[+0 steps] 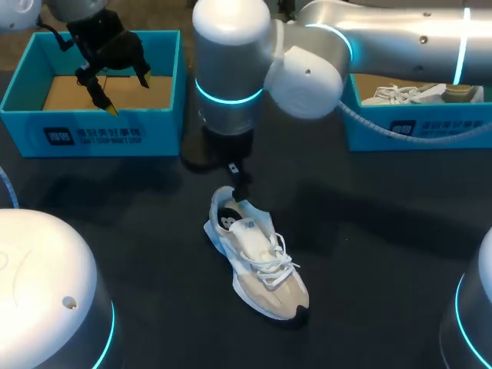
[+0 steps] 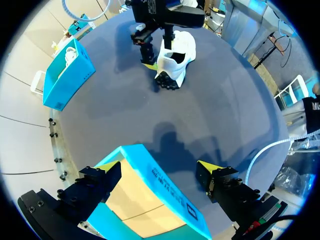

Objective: Take the shoe out of the shoebox, open the shoe tongue, remove and reinsert the insole, then place the shoe into the shoebox

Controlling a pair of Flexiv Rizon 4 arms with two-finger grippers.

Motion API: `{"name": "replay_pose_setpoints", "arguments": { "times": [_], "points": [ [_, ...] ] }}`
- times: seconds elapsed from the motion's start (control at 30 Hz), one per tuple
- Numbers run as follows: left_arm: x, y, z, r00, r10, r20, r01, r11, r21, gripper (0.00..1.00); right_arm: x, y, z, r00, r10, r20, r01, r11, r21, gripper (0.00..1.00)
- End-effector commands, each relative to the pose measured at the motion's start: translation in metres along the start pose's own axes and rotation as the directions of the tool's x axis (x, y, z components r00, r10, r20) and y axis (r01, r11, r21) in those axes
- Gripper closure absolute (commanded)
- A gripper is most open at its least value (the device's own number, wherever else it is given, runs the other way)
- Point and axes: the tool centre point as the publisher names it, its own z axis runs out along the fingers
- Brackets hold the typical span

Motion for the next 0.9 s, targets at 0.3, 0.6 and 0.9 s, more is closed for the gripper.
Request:
{"name": "replay_pose_setpoints", "arguments": {
  "times": [0.3,0.6,0.9],
  "points": [
    [0.0,0.0,0.0,1.0,0.001,-0.002,-0.001,1.0,-0.001,0.0,-0.014,0.007,0.029,0.997,-0.072,-0.033,0.073,0.997,0.012,0.0],
    [0.0,0.0,0.0,1.0,0.001,-0.002,-0.001,1.0,-0.001,0.0,-0.014,0.004,0.057,0.995,-0.09,-0.039,0.088,0.995,-0.046,0.0],
    [0.0,0.0,0.0,1.0,0.001,-0.002,-0.001,1.0,-0.001,0.0,-0.011,0.003,0.069,0.997,-0.055,-0.044,0.052,0.997,-0.063,0.0]
  ]
}}
